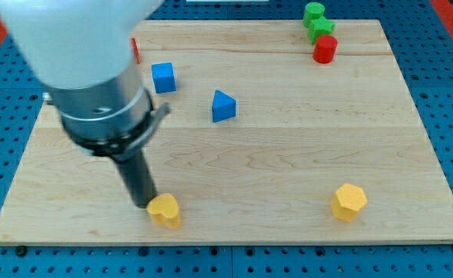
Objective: Slide the yellow heart slightly up
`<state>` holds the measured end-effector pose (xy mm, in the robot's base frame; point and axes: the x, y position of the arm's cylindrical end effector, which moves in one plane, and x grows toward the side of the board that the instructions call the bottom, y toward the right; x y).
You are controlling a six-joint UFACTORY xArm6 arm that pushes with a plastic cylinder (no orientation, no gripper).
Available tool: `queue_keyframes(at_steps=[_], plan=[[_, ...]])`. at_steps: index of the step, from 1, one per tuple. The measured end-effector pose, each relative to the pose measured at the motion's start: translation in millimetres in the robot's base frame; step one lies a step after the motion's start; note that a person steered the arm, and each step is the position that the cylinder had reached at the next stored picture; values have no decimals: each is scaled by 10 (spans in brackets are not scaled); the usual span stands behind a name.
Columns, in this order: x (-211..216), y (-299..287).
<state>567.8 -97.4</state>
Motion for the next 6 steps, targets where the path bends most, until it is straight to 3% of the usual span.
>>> queue_keyframes(at_steps=[2,3,6], plan=[[283,-639],[504,-637],[505,22]])
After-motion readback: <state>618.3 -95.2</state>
